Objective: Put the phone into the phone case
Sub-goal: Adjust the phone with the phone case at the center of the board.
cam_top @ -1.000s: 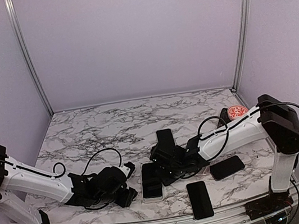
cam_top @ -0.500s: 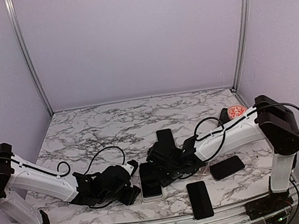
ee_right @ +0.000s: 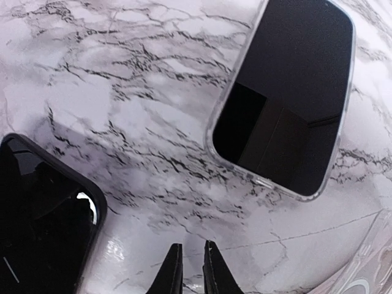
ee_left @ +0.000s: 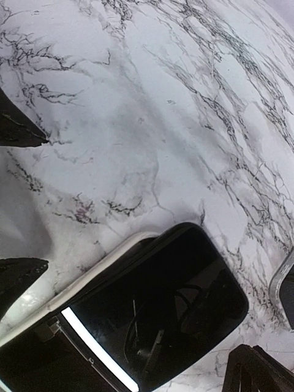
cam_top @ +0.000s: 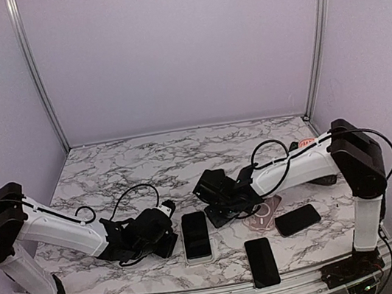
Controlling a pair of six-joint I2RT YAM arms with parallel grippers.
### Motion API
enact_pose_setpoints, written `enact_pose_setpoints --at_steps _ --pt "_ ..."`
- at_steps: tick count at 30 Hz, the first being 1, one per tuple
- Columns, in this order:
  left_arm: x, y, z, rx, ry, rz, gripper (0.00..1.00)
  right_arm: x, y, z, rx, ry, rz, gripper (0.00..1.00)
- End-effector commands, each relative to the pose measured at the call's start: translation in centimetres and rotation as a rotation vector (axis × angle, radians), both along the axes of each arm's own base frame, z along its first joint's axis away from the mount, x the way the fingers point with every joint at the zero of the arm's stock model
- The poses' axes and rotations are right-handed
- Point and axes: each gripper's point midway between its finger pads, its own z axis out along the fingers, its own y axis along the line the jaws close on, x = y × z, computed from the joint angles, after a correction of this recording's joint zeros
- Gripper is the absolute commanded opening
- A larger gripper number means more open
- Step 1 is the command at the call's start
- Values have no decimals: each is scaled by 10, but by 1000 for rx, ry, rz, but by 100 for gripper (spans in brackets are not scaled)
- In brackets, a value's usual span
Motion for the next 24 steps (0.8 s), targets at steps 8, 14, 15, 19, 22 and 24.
enact_pose_setpoints --at_steps 8,14,15,19,22,24 --pt "13 -23 -13 -24 22 -42 60 -1 49 2 -3 -17 85 13" --pt "17 -31 -10 -27 6 -55 59 -8 58 0 34 -3 93 12" --pt "17 -30 -9 -28 3 -51 59 -9 57 1 35 0 90 12" --pt "19 -21 -5 -19 -17 -32 59 -8 47 6 31 -2 79 12" --pt "18 -15 1 -23 -19 -24 60 -4 28 16 15 -12 56 15" --pt "18 -13 9 -37 -13 -25 61 -6 18 30 11 -40 74 20"
